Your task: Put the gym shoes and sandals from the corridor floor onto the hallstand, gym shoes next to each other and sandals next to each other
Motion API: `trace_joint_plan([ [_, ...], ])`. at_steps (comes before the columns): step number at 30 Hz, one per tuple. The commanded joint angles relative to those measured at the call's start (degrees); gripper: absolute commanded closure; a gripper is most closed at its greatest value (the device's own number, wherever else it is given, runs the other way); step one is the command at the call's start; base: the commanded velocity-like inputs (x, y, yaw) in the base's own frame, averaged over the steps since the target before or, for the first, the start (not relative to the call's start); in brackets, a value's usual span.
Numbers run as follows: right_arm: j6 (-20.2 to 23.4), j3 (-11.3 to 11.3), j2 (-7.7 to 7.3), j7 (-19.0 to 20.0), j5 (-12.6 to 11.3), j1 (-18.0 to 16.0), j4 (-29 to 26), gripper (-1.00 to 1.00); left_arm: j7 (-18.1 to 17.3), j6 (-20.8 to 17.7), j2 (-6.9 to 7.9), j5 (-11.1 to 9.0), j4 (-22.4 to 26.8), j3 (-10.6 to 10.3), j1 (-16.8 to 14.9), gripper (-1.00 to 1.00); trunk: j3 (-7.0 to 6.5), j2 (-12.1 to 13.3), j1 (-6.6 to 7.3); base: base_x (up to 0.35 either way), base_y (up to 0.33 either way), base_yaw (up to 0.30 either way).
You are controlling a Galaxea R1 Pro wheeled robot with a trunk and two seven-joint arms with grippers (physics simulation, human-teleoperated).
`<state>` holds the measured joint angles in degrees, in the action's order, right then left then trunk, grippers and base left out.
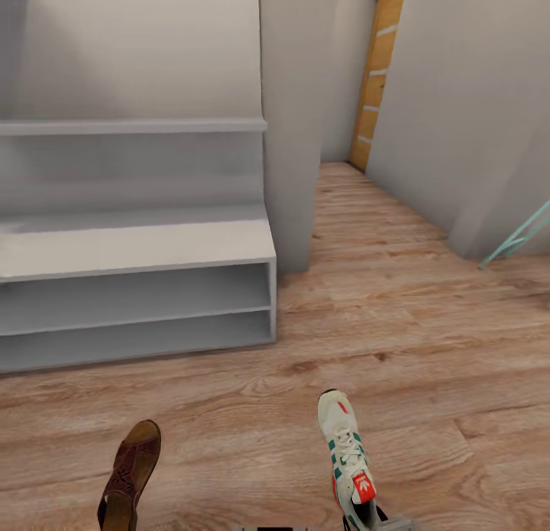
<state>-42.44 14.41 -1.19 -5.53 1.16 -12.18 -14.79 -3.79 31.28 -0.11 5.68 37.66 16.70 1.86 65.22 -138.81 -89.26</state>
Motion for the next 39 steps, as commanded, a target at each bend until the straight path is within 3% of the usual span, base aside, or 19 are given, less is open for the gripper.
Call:
trace_joint_plan([
  [1,-0.1,0.44,-0.04,-0.63,0.15,-0.03,-0.02,1.0,-0.17,0.1,-0.06,0.74,0.04,0.35,-0.01,1.0,0.07,-0.02,0.0,0.067,0.309,0.252],
  [17,-0.1,0.44,-0.04,-0.63,0.13,-0.03,-0.04,1.0,-0.17,0.08,0.02,0.74,0.04,0.35,-0.01,1.0,0.67,-0.02,0.0,0.058,0.312,0.242],
  [39,-0.1,0.62,-0.22,-0.45,0.33,-0.03,1.78,1.0,-0.17,-0.02,0.02,0.74,0.04,0.56,-0.01,1.0,0.72,-0.02,0.0,0.0,0.313,0.012],
])
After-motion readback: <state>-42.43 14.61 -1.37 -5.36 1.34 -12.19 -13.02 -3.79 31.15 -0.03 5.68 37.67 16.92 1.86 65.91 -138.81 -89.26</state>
